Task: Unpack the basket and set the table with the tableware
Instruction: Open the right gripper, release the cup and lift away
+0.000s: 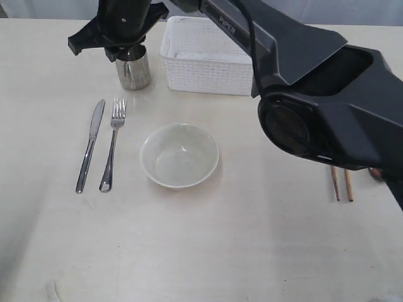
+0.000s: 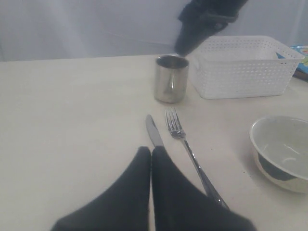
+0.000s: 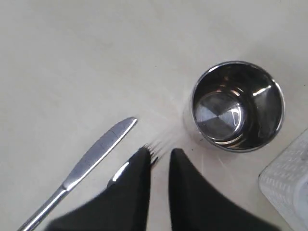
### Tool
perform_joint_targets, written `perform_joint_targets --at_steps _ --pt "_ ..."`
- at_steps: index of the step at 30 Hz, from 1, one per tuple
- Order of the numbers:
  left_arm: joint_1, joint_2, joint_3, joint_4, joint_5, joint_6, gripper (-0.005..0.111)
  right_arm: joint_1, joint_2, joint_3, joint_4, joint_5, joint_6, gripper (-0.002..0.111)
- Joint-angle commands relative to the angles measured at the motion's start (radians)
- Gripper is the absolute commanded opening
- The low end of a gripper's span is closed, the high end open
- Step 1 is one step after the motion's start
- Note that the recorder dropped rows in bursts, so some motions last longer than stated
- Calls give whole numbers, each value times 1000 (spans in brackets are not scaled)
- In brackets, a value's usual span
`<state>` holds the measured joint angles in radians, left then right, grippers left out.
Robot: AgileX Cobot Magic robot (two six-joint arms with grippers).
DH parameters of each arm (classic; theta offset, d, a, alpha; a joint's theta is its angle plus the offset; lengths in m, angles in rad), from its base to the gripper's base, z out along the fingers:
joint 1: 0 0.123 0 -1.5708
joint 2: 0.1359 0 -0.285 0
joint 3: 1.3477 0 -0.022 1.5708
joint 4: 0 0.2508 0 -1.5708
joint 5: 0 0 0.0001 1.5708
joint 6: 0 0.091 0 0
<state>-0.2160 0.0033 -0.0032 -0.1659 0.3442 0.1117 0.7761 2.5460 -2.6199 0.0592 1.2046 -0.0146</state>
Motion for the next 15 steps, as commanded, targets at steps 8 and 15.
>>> perform_joint_targets --at_steps 8,15 --pt "-6 -3 3 4 -2 1 0 104 -106 -7 4 3 15 -1" --pt "-6 -3 3 4 -2 1 0 146 -140 -7 4 -85 7 -1"
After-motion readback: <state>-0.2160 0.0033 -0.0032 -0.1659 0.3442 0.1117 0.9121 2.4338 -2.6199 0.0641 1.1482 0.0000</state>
